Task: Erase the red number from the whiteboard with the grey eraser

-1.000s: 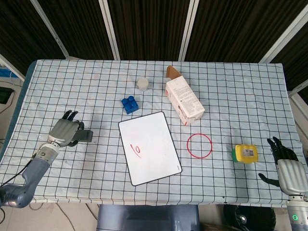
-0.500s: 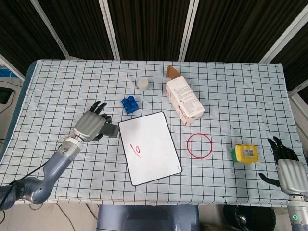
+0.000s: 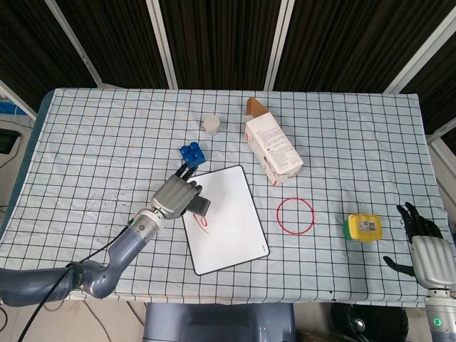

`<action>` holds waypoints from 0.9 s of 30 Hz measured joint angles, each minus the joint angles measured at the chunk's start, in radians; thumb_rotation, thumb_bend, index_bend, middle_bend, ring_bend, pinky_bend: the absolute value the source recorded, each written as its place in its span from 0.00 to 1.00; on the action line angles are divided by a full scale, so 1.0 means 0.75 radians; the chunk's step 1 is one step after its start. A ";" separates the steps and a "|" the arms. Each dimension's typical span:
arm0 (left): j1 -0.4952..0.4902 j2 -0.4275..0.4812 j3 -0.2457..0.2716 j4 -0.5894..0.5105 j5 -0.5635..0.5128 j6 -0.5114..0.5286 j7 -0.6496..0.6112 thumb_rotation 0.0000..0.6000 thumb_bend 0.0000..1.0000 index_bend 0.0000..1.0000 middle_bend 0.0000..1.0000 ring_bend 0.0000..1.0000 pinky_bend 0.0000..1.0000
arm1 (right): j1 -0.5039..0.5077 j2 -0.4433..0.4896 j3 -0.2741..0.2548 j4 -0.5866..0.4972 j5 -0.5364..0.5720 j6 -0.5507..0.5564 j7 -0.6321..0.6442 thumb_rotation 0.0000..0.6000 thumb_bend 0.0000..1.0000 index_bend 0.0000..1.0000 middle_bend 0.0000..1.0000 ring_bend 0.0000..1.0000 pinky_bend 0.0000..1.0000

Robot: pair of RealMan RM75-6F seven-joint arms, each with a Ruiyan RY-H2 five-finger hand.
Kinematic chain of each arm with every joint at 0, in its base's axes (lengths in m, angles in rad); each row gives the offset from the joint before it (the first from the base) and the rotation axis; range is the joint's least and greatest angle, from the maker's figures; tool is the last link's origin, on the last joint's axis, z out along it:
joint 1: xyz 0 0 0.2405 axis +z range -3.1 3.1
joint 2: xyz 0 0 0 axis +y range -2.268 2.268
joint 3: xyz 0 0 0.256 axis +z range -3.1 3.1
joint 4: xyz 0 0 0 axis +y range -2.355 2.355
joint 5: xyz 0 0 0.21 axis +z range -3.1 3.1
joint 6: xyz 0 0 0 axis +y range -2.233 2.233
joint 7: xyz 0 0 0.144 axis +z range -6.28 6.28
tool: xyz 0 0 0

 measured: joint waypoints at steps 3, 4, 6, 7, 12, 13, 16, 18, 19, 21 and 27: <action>-0.022 -0.043 0.001 0.022 -0.003 0.006 0.018 1.00 0.26 0.41 0.43 0.00 0.00 | 0.000 0.001 0.000 -0.001 0.001 0.000 0.002 1.00 0.03 0.06 0.05 0.17 0.18; -0.028 -0.057 0.002 0.030 -0.003 0.007 0.023 1.00 0.26 0.41 0.43 0.00 0.00 | 0.000 0.001 0.001 -0.001 0.001 0.000 0.002 1.00 0.03 0.06 0.05 0.17 0.18; -0.041 -0.088 0.006 0.051 -0.004 0.009 0.037 1.00 0.26 0.41 0.43 0.00 0.00 | 0.000 0.003 0.002 -0.002 0.003 0.000 0.003 1.00 0.03 0.05 0.05 0.17 0.18; -0.046 -0.100 0.009 0.060 -0.005 0.009 0.043 1.00 0.26 0.41 0.43 0.00 0.00 | 0.000 0.003 0.002 -0.002 0.004 -0.001 0.004 1.00 0.03 0.05 0.05 0.17 0.18; -0.064 -0.149 0.025 0.104 -0.010 0.010 0.055 1.00 0.26 0.41 0.44 0.00 0.00 | 0.000 0.006 0.002 -0.003 0.004 -0.002 0.007 1.00 0.03 0.06 0.05 0.16 0.18; -0.065 -0.154 0.029 0.110 -0.012 0.009 0.057 1.00 0.26 0.41 0.44 0.00 0.00 | 0.000 0.006 0.002 -0.002 0.004 -0.002 0.008 1.00 0.03 0.06 0.05 0.16 0.18; -0.068 -0.165 0.042 0.127 -0.020 0.006 0.062 1.00 0.26 0.41 0.44 0.00 0.00 | -0.001 0.006 0.001 -0.002 0.004 -0.002 0.008 1.00 0.03 0.06 0.05 0.16 0.18; -0.069 -0.171 0.046 0.133 -0.023 0.002 0.058 1.00 0.26 0.41 0.44 0.00 0.00 | -0.001 0.006 0.001 -0.002 0.003 -0.001 0.008 1.00 0.03 0.06 0.05 0.17 0.18; -0.070 -0.173 0.047 0.134 -0.022 0.002 0.054 1.00 0.26 0.41 0.44 0.00 0.00 | -0.001 0.006 0.001 -0.002 0.002 0.000 0.008 1.00 0.03 0.06 0.05 0.17 0.18; -0.070 -0.175 0.049 0.135 -0.021 -0.002 0.045 1.00 0.26 0.41 0.44 0.00 0.00 | -0.001 0.006 0.001 -0.003 0.003 0.000 0.007 1.00 0.03 0.06 0.05 0.17 0.18; -0.073 -0.172 0.068 0.132 -0.024 -0.022 0.035 1.00 0.26 0.41 0.45 0.00 0.00 | 0.000 0.007 0.002 -0.004 0.004 -0.002 0.009 1.00 0.03 0.05 0.05 0.17 0.18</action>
